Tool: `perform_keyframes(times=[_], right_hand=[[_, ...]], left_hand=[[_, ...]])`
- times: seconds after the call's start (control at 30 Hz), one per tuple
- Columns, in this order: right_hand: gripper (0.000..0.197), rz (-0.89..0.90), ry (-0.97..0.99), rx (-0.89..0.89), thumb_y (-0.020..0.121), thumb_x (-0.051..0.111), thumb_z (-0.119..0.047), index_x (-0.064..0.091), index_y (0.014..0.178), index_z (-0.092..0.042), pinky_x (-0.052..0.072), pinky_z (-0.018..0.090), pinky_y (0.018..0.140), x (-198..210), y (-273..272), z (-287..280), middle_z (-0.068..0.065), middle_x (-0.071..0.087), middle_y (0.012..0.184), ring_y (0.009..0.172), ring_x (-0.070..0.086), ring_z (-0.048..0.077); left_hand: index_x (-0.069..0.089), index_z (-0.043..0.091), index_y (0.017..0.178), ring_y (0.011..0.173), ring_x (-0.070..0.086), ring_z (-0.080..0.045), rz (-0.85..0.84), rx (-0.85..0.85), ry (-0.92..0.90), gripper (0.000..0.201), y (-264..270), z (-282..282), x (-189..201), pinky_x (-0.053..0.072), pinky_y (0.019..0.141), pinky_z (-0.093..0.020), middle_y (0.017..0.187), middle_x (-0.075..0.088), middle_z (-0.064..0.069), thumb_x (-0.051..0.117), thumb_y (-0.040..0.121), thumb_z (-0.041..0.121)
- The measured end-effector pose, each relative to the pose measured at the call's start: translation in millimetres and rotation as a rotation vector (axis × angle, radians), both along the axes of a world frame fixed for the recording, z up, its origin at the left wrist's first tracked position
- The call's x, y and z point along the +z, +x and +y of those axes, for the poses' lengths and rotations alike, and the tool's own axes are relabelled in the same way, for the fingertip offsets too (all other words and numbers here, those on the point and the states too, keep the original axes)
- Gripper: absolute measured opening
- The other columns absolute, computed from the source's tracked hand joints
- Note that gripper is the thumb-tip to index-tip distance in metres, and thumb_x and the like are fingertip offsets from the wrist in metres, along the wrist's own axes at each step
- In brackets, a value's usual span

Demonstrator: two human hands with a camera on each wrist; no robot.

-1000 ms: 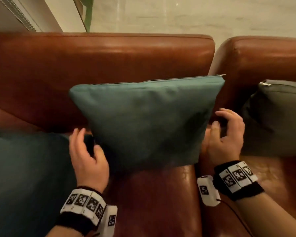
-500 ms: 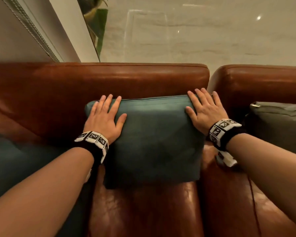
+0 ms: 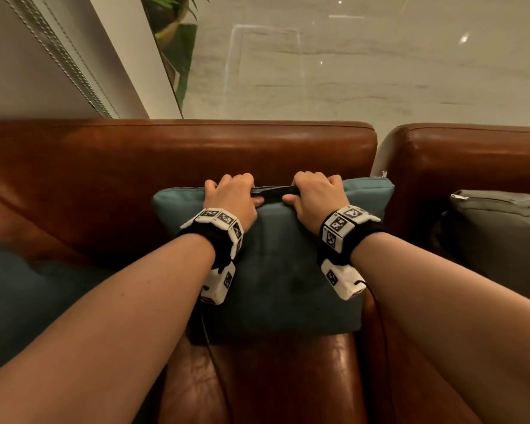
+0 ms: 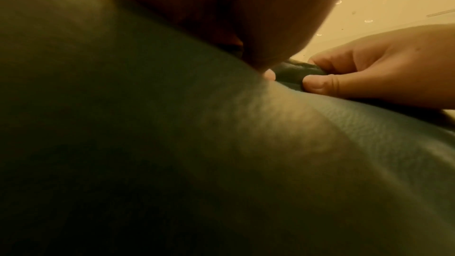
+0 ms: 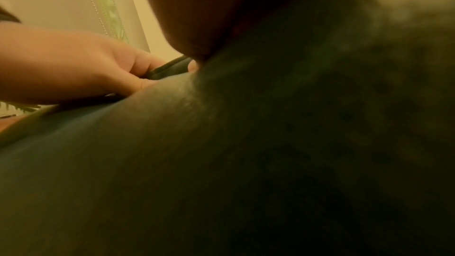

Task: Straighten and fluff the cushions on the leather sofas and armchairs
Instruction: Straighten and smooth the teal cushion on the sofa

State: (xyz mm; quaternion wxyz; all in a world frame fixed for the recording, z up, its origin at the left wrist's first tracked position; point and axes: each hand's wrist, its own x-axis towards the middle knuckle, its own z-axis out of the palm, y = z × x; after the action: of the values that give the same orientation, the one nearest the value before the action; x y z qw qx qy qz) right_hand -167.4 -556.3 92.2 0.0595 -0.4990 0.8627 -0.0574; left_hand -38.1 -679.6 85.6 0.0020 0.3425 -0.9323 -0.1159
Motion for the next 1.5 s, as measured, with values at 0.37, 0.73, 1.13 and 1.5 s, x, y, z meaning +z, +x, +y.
perform_keyframes(times=[0.37, 0.73, 1.13, 1.5], right_hand=[[0.03, -0.014, 0.015, 0.127, 0.099, 0.038, -0.051, 0.049, 0.098, -0.023, 0.035, 0.04, 0.087, 1, -18, 12, -0.002, 0.055, 0.098, 0.099, 0.052, 0.023], [0.048, 0.177, 0.047, 0.007, 0.094, 0.024, -0.066, 0.042, 0.078, -0.024, 0.036, 0.033, 0.059, -2, -69, 53, 0.003, 0.064, 0.082, 0.076, 0.063, 0.029], [0.056, -0.882, -0.672, -1.142, 0.101, 0.034, -0.052, 0.056, 0.134, -0.013, 0.048, 0.04, 0.097, -39, -48, 99, 0.014, 0.06, 0.132, 0.121, 0.056, 0.033], [0.027, -0.619, -0.833, -1.11, 0.089, 0.062, -0.05, 0.075, 0.086, -0.026, 0.053, 0.036, 0.092, -37, -50, 107, 0.004, 0.073, 0.093, 0.094, 0.068, 0.023]], left_hand=[[0.047, 0.029, 0.094, 0.101, 0.052, -0.022, 0.015, -0.158, -0.019, 0.026, 8, -4, 1, 0.031, 0.087, -0.042, 0.099, 0.058, 0.005, 0.044, 0.092, 0.055], [0.041, 0.019, 0.081, 0.093, 0.061, -0.033, -0.151, -0.03, -0.095, 0.046, 88, -82, -5, 0.041, 0.067, -0.038, 0.09, 0.062, -0.009, 0.025, 0.095, 0.06], [0.059, 0.032, 0.125, 0.12, 0.054, -0.018, 0.694, 0.807, 0.726, 0.047, 137, -19, -60, 0.036, 0.107, -0.035, 0.127, 0.06, 0.004, 0.034, 0.095, 0.058], [0.062, 0.014, 0.117, 0.089, 0.054, -0.012, 0.985, 0.908, 0.643, 0.026, 122, -22, -61, 0.045, 0.07, -0.014, 0.101, 0.06, -0.002, 0.057, 0.096, 0.027]])
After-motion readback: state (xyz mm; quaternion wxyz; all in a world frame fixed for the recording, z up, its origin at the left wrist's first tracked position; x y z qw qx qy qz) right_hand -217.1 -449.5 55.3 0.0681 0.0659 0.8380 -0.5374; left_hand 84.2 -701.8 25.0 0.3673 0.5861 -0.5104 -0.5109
